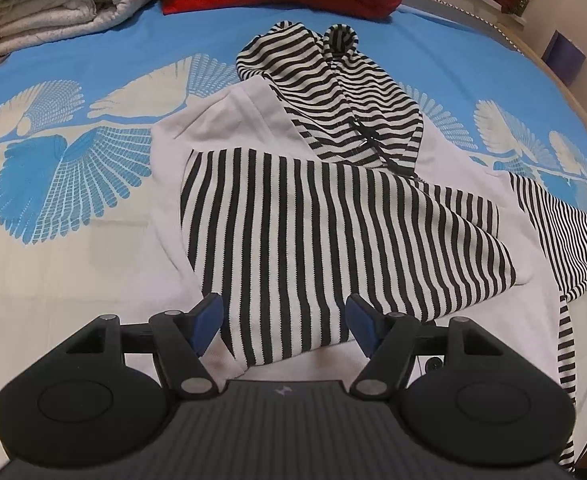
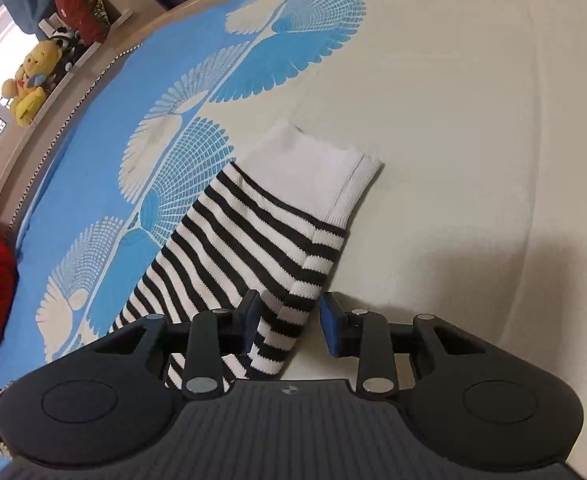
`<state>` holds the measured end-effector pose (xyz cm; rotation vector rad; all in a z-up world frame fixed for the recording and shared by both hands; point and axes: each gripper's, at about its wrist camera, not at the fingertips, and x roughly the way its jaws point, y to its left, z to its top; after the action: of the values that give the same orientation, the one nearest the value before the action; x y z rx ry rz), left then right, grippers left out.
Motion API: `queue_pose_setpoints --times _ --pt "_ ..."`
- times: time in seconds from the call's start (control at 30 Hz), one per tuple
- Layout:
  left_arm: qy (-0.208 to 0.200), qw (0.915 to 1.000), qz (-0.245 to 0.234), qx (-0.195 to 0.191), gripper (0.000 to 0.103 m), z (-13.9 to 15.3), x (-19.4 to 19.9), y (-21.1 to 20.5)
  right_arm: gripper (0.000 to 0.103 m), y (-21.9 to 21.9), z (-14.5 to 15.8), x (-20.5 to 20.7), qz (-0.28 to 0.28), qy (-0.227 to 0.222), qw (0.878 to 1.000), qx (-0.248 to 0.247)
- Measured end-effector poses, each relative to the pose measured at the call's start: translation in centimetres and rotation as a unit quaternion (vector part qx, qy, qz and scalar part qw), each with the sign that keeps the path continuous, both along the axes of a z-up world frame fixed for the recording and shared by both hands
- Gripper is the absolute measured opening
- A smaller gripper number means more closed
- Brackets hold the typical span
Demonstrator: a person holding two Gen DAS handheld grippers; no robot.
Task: Fold small clothes
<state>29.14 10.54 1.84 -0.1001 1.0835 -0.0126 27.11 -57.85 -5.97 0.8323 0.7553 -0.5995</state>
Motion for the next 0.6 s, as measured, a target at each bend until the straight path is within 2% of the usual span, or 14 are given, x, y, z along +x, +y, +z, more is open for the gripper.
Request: queue_pose_setpoints --times 0.1,0.13,0.17,0.27,0.33,0.4,0.47,0.53,0.57,0.6 --pt "-0.002 1.0 0.004 -0.001 0.073 0.2 -0.1 0.3 0.029 0.3 0.2 0.3 -0.017 0.004 1.0 -0.005" --pt "-0.004 1.0 0.005 -0.001 0.073 0.3 -0.1 0.5 0.015 0.5 0.1 0.3 -0.022 0.006 1.0 -0.006" --pt "-0.006 0.9999 0.008 -0.002 0.073 0.5 -0.2 0.7 0.01 0.7 0.2 0.4 -0.029 0.008 1.0 -0.01" --pt "-0.012 0.9997 0.018 -0.005 0.073 0.9 -0.5 1.8 0.006 2.3 1.2 0.8 -0.05 0.014 0.997 -0.054" --pt "-0.014 0.9995 0.029 -0.007 0.073 1.2 -0.7 2.8 0.005 4.9 3.4 1.7 -0.04 0.002 0.993 -0.109" --pt "-0.016 0.999 0.04 -0.011 0.073 1.5 -1.0 3.8 0.005 9.3 6.7 3.0 0.004 -0.034 0.983 -0.178" --pt "-0.021 0.9984 0.05 -0.015 0.073 1.9 -1.3 5.0 0.004 15.4 10.1 3.7 0.074 -0.09 0.968 -0.224" --pt "-0.026 0.9974 0.063 -0.022 0.073 2.4 -1.5 6.3 0.004 22.0 12.8 3.5 0.159 -0.15 0.949 -0.226" --pt "-0.028 0.9967 0.071 -0.026 0.073 2.7 -1.5 7.0 0.004 25.4 13.7 3.1 0.206 -0.175 0.937 -0.223" --pt "-0.031 0.9959 0.079 -0.032 0.073 2.9 -1.5 7.7 0.004 29.5 14.5 2.4 0.268 -0.199 0.919 -0.21"
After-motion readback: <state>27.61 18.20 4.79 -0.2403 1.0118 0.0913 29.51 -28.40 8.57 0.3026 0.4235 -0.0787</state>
